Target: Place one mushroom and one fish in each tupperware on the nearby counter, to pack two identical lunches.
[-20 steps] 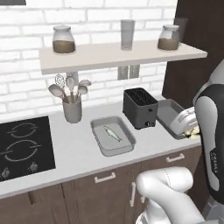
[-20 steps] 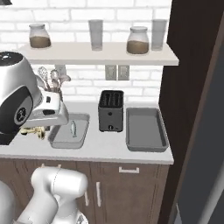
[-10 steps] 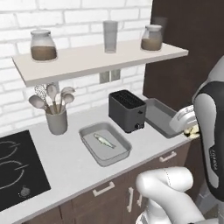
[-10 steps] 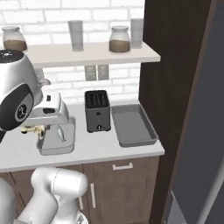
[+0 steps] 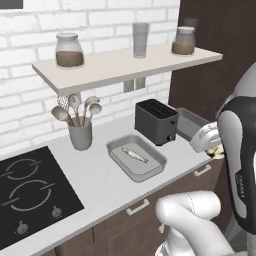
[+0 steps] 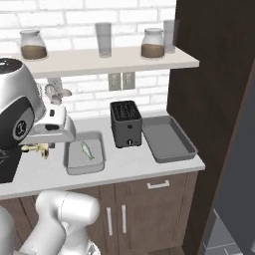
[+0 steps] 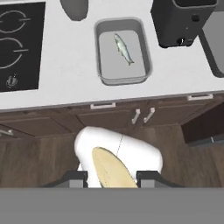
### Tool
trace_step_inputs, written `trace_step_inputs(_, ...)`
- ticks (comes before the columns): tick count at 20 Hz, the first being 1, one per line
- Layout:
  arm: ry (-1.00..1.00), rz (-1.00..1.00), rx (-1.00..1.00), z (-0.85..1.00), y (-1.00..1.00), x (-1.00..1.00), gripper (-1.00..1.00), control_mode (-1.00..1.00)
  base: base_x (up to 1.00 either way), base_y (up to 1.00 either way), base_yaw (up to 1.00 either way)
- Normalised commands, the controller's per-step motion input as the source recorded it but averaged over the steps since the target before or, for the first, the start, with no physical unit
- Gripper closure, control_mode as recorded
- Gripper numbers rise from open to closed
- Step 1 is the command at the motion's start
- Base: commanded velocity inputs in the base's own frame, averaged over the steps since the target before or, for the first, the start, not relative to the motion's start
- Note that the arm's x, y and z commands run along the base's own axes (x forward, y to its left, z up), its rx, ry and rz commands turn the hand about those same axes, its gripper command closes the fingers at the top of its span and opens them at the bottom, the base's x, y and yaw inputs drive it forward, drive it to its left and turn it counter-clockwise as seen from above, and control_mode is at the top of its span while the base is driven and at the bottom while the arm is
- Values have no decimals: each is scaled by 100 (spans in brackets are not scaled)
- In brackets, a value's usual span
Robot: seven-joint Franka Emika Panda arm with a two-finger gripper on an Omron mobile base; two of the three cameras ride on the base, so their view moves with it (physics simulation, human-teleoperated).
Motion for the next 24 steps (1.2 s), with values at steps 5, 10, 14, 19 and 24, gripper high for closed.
trace_step_inputs(5, -1, -13, 0, -39, 31, 65, 100, -100, 0, 0, 0)
trace_step_inputs(10, 0, -7, 0, -62, 63, 72, 100, -100, 0, 0, 0)
trace_step_inputs(14, -2, -7, 0, -65, 38, 56, 100, -100, 0, 0, 0)
trace_step_inputs(19, -2, -5, 0, -40, 1, 65, 100, -100, 0, 0, 0)
trace_step_inputs(24, 0, 0, 0, -28, 3, 93, 100, -100, 0, 0, 0)
